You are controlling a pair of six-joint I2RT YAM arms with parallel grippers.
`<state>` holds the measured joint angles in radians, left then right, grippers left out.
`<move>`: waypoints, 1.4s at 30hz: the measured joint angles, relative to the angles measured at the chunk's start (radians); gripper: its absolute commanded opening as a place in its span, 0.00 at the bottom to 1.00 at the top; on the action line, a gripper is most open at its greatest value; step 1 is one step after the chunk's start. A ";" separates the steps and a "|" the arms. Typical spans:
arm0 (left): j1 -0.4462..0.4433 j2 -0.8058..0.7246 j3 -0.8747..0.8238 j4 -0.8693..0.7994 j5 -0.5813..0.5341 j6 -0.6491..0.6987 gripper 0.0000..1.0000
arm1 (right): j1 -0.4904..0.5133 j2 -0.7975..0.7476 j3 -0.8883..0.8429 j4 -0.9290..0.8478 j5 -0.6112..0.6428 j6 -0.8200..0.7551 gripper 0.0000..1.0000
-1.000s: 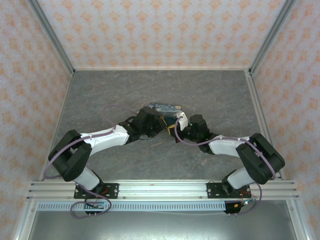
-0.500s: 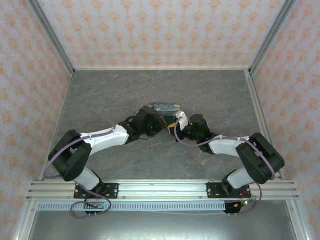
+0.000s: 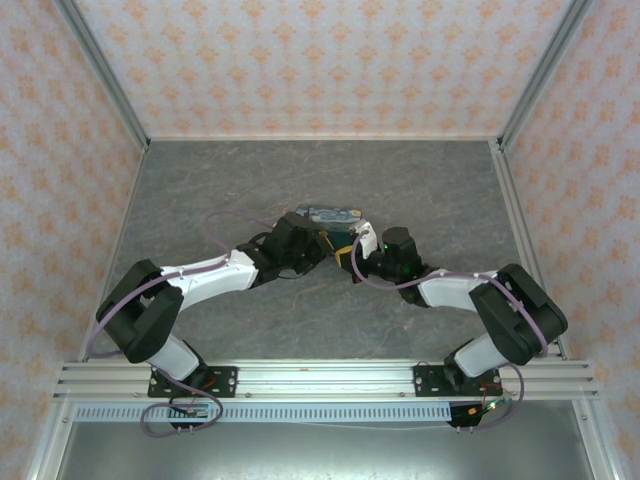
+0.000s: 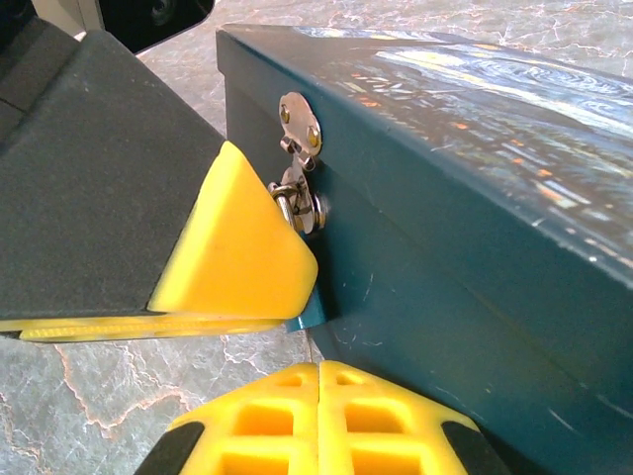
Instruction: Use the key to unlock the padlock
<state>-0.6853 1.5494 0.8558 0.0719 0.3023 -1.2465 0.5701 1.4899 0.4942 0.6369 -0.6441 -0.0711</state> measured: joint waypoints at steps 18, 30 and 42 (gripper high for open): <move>0.000 0.070 0.000 0.049 0.008 -0.013 0.16 | 0.000 0.071 -0.055 0.125 0.035 0.033 0.00; -0.015 0.097 0.000 0.108 0.058 -0.034 0.17 | 0.007 0.079 -0.083 0.183 0.054 0.041 0.00; -0.015 0.043 -0.019 0.067 0.033 -0.010 0.32 | 0.020 0.082 -0.083 0.187 0.062 0.025 0.00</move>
<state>-0.7006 1.5921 0.8371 0.1387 0.3351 -1.2564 0.5900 1.5715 0.4110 0.8234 -0.5823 -0.0460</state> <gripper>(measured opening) 0.298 0.048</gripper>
